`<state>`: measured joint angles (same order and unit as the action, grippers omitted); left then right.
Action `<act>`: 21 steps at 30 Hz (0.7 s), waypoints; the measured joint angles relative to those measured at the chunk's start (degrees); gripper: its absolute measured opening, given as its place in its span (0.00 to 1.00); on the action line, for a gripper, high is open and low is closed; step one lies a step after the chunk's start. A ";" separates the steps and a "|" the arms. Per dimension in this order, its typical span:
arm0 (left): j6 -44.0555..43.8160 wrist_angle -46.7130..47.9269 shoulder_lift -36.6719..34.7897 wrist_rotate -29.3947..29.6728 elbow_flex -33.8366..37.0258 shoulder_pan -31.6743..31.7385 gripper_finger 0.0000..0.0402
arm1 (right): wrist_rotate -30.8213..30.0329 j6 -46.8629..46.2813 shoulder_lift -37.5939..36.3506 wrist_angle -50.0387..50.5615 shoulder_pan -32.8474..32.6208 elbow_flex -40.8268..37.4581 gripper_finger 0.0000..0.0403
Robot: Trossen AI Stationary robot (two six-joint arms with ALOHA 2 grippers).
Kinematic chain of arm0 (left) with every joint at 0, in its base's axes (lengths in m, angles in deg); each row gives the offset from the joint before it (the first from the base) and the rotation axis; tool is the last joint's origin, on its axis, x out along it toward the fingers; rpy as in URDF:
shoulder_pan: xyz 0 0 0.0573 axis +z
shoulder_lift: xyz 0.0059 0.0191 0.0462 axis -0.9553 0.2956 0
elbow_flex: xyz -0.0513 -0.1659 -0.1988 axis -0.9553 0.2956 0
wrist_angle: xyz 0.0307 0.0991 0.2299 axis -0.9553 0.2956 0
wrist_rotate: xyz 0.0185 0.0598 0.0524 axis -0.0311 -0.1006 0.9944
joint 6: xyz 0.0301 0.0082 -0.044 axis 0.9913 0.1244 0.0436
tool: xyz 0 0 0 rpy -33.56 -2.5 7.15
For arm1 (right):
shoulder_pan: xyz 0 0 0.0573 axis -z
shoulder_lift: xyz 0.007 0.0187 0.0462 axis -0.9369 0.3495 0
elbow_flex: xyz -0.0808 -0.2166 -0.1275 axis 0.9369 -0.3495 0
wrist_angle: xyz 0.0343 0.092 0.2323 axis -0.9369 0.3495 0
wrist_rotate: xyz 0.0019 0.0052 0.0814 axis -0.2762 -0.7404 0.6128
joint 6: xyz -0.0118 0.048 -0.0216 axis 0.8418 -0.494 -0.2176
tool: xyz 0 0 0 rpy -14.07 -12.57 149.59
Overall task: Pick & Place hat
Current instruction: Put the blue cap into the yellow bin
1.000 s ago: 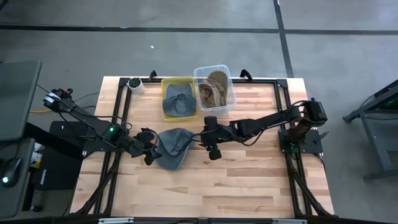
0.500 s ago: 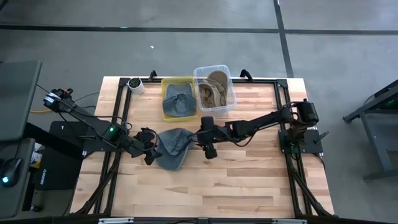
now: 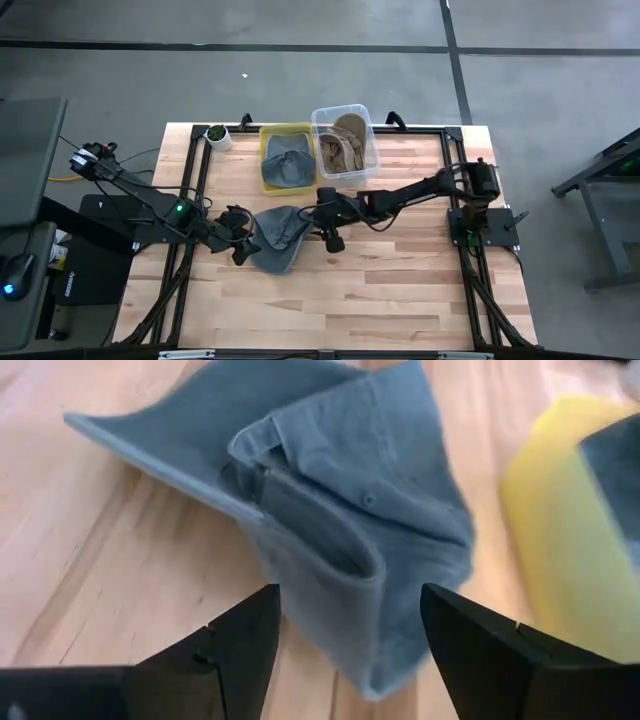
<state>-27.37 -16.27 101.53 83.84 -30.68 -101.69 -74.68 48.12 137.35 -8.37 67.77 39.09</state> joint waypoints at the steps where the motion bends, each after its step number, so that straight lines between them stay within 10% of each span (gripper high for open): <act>1: 0.00 -0.04 0.02 0.00 0.00 0.00 0.70 | 0.60 -0.20 0.50 -0.40 0.04 0.00 0.59; 21: -0.88 -0.09 0.00 0.67 0.00 0.00 0.70 | 6.80 -0.55 3.25 -5.38 -0.48 -0.01 0.59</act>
<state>-28.24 -16.36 101.53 84.51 -30.68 -101.69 -67.87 47.57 140.59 -13.74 67.28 39.09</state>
